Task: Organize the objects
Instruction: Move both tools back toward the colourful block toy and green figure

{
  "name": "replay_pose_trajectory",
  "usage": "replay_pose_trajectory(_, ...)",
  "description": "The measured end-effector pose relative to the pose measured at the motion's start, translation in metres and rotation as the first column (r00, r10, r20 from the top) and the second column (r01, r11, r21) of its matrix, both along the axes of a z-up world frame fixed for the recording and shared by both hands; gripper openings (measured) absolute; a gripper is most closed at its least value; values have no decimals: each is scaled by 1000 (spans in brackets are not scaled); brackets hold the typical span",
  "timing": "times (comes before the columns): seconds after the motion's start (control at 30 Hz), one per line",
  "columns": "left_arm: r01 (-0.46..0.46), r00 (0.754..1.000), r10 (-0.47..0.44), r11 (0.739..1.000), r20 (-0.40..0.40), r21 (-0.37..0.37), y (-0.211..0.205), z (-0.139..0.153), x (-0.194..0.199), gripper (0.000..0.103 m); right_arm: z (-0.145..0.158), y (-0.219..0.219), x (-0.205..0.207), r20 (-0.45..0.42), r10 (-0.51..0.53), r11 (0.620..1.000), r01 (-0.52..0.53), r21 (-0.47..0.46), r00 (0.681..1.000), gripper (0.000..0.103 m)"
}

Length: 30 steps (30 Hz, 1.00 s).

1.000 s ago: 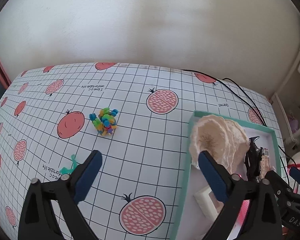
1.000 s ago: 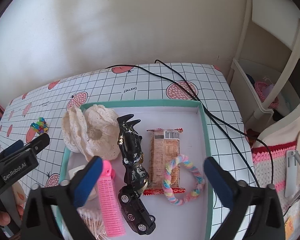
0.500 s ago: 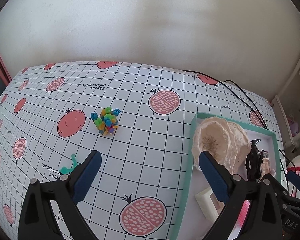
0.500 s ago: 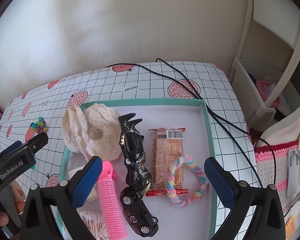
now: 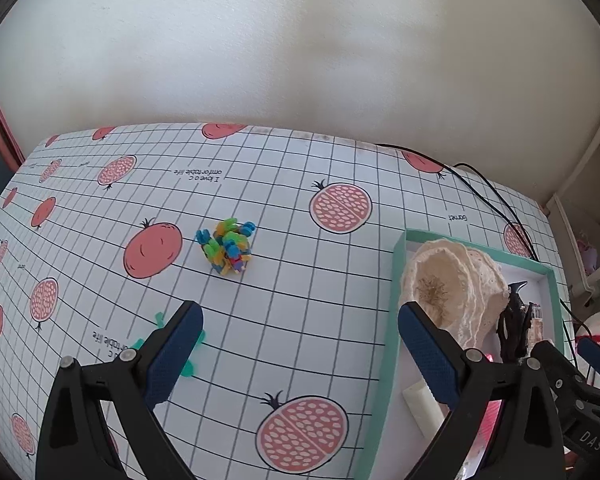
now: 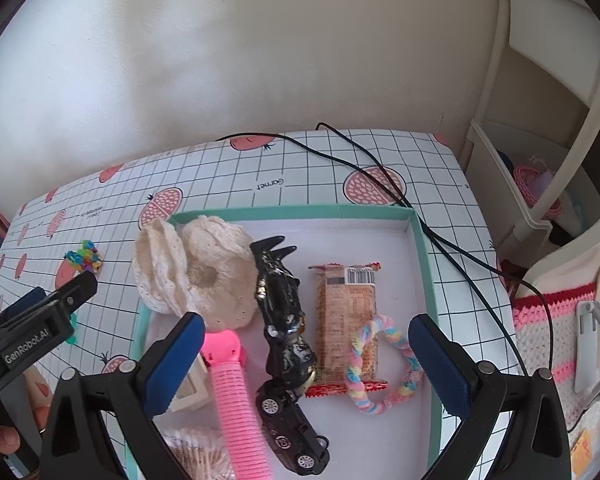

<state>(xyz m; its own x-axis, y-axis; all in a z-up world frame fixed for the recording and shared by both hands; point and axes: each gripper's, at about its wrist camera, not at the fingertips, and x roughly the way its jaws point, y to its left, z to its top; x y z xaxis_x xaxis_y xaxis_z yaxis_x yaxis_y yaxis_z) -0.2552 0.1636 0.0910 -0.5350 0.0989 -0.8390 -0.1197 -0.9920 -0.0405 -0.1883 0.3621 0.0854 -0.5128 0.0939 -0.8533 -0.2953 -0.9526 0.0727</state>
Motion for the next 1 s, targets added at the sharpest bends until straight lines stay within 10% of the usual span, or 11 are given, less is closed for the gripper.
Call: replay_pose_trajectory(1.0, -195, 981, 195, 980, -2, 42, -151, 14, -28, 98, 18, -141, -49, -77, 204, 979, -204, 11, 976, 103)
